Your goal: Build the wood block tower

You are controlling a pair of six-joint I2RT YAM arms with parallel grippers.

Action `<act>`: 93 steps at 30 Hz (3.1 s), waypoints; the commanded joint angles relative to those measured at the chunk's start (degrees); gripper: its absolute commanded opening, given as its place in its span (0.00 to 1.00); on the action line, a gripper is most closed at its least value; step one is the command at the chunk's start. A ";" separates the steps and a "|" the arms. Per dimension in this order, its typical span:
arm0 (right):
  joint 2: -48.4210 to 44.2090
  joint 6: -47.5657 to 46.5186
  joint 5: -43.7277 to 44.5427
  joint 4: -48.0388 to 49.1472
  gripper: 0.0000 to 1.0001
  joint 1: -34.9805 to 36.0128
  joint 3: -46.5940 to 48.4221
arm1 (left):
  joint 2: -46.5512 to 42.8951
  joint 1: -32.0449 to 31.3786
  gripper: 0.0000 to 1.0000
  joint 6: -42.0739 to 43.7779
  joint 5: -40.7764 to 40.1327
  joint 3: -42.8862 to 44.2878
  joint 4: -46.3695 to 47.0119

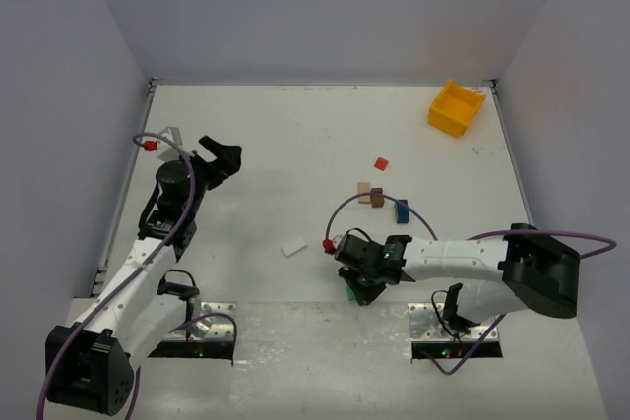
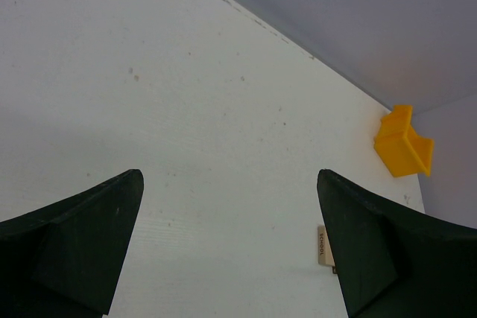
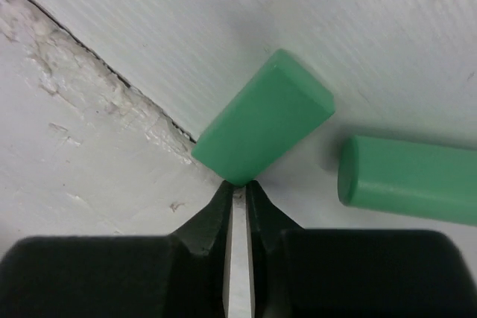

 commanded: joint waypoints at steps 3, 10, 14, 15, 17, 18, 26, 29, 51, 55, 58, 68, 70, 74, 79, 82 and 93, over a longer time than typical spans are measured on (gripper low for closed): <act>0.20 -11.16 5.05 6.46 0.11 -0.47 4.54 | 0.07 -0.15 1.00 0.77 1.86 1.15 2.89; 3.97 -0.17 8.97 1.00 0.50 -0.47 6.88 | -0.09 -0.14 1.00 0.85 1.54 0.89 2.95; 3.78 4.26 8.95 2.23 0.62 -0.47 6.74 | 0.68 -0.14 1.00 0.85 2.13 0.97 3.58; 3.70 5.34 9.43 2.85 0.63 -0.47 6.50 | 0.93 -0.14 1.00 0.85 2.38 0.99 3.75; 4.06 6.34 11.19 4.20 0.63 -0.47 5.98 | 1.48 -0.14 1.00 0.85 2.85 1.06 4.03; 4.83 6.72 11.65 4.52 0.63 -0.47 6.13 | 1.48 -0.14 1.00 0.87 2.99 1.06 4.01; 9.63 10.96 13.20 5.95 0.42 -0.65 8.27 | -0.71 -0.14 1.00 0.76 2.51 0.64 3.41; 7.51 9.98 16.65 5.14 0.14 -0.65 8.06 | -1.41 -0.15 1.00 0.68 2.27 0.45 3.33; 5.84 -100.74 -26.06 -8.11 0.07 -22.27 37.59 | 2.29 -0.17 1.00 4.99 11.66 2.20 2.59; 10.55 -109.30 -22.46 -15.15 0.07 -22.27 37.88 | 2.58 -0.56 1.00 6.13 16.75 1.78 0.50; 13.86 -113.43 -19.22 -15.41 0.07 -22.27 33.91 | 2.19 -1.28 1.00 7.00 16.95 1.24 -3.16; 22.27 -112.18 -21.79 -10.70 0.08 -22.27 32.72 | 4.41 -1.61 1.00 9.34 17.45 2.29 -5.61; 23.89 -111.66 -21.38 -10.63 0.09 -22.25 34.14 | 5.09 -1.64 1.00 9.93 17.48 2.64 -5.62; 29.40 -110.16 -19.40 -10.19 0.10 -22.03 36.99 | 6.12 -1.64 1.00 10.50 16.65 2.14 -5.30; 32.05 -109.57 -17.88 -7.66 0.10 -21.33 37.90 | 6.85 -1.64 1.00 10.30 16.81 0.39 -2.77; 33.54 -109.58 -17.72 -7.35 0.11 -20.96 38.48 | 7.31 -1.64 1.00 10.50 16.31 0.19 -2.41; 35.58 -110.36 -17.37 -7.93 0.16 -19.20 39.25 | 9.13 -1.64 1.00 11.22 15.99 0.62 -2.39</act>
